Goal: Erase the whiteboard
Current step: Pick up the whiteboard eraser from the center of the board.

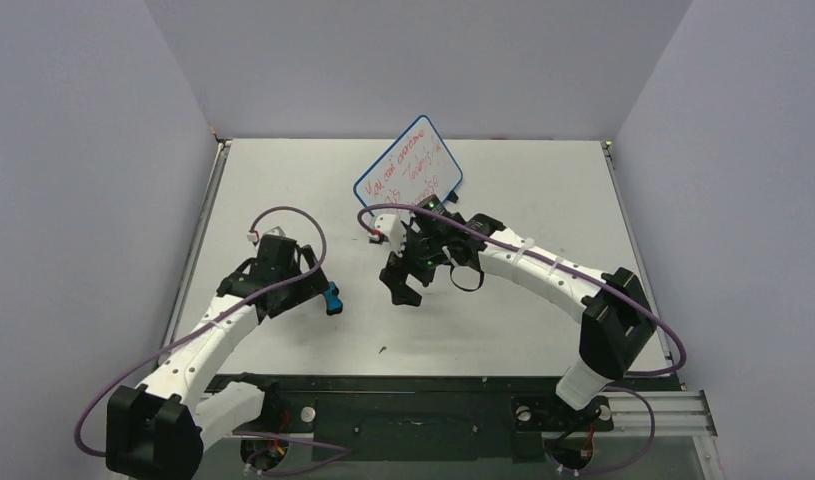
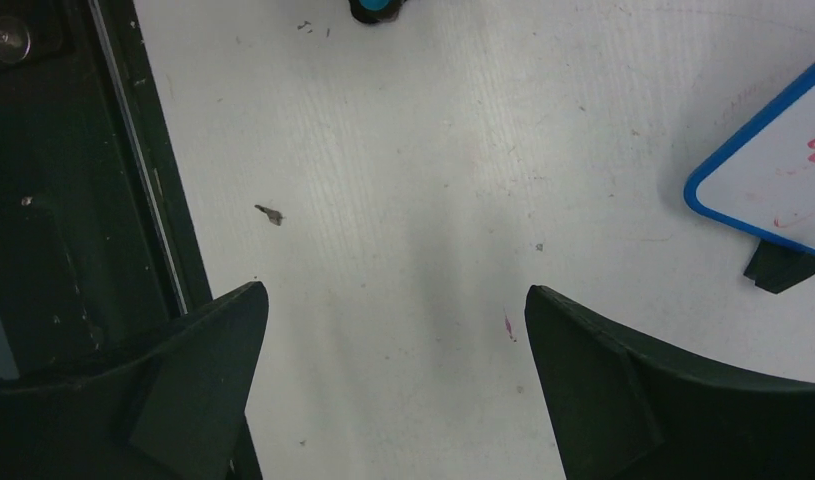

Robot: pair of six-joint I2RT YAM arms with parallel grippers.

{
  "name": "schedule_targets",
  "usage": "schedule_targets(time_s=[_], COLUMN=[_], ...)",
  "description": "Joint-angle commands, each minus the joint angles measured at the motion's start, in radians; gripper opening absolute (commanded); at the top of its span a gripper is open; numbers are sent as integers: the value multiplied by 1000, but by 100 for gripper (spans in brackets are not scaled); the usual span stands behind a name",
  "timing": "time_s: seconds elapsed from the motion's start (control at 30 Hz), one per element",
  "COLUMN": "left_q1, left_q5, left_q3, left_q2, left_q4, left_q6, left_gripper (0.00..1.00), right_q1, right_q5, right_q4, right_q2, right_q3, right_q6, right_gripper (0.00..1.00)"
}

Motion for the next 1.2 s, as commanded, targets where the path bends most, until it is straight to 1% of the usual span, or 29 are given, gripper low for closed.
schedule_targets(time_s=[0.0,0.03,0.07,0.1,0.13,0.17,0.2,0.27,0.3,0.4,0.43,0.47,0.5,0.6,0.7,0.87,1.1,1.17], left_q1=[-30,-17,30,63,135,176,257,325,335,337,337,337,337,326,310,297,293,292], left_q5=[-349,-362,-366,-362,-338,-321,-297,-286,-289,-319,-348,-361,-383,-392,-398,-416,-419,-418], left_q3=[133,142,158,165,172,172,169,168,166,147,143,133,125,106,98,97,91,89], left_q2=[-21,-35,-73,-96,-138,-163,-209,-272,-291,-383,-398,-424,-434,-467,-479,-497,-507,-510], left_q4=[-119,-122,-120,-117,-114,-102,-99,-108,-117,-132,-143,-149,-158,-159,-153,-150,-149,-147], left_q6=[-133,-131,-125,-108,-99,-78,-70,-59,-52,-32,-28,-24,-21,-4,9,19,16,15], left_gripper=[98,98,98,98,98,98,98,98,99,99,99,99,99,99,99,99,99,99], right_q1=[-18,-7,21,35,63,75,100,134,144,184,189,201,212,232,255,269,270,270], right_q5=[39,66,151,191,268,307,378,456,478,482,481,482,486,492,492,512,523,524], right_q4=[156,205,223,238,240,240,237,228,224,218,207,201,182,152,133,110,97,92], right_q2=[-8,0,8,38,58,97,121,188,228,302,340,359,395,473,526,599,660,685], right_q3=[-48,-55,-55,-43,-11,12,63,143,189,273,318,339,379,439,497,561,583,592], right_q6=[150,179,245,291,320,379,404,474,514,568,588,598,613,637,648,656,659,658], right_gripper=[96,96,96,96,95,95,95,94,91,81,75,71,65,54,52,54,53,50])
